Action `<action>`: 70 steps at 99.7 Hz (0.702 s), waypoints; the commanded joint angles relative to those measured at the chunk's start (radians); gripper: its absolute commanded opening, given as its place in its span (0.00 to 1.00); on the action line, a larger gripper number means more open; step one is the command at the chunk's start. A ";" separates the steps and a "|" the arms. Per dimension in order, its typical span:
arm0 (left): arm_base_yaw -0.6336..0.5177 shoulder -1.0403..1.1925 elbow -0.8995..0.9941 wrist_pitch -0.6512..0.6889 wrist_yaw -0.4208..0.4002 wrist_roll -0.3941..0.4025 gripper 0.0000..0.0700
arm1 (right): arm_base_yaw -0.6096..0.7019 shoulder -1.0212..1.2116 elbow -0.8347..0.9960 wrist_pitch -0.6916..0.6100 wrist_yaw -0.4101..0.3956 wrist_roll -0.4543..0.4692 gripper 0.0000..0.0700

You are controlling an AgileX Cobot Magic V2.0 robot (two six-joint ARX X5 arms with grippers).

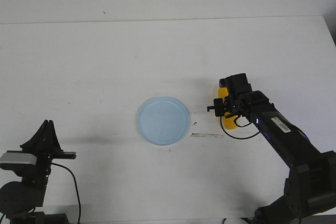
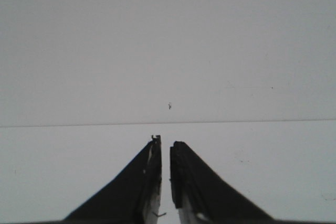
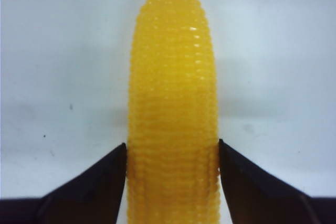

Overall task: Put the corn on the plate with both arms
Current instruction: 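Close the right gripper around the middle of the yellow corn, then carry the corn with the right gripper over the blue plate and lower it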

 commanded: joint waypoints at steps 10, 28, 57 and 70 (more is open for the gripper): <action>0.001 -0.001 0.010 0.011 0.000 0.009 0.08 | 0.003 0.014 0.021 0.002 0.000 -0.005 0.44; 0.001 -0.001 0.010 0.011 0.000 0.009 0.08 | 0.003 -0.046 0.063 -0.004 -0.023 -0.002 0.44; 0.001 -0.001 0.010 0.011 0.001 0.009 0.08 | 0.068 -0.068 0.112 0.087 -0.480 0.091 0.44; 0.001 -0.001 0.010 0.011 0.001 0.009 0.08 | 0.158 -0.047 0.111 0.109 -0.508 0.111 0.44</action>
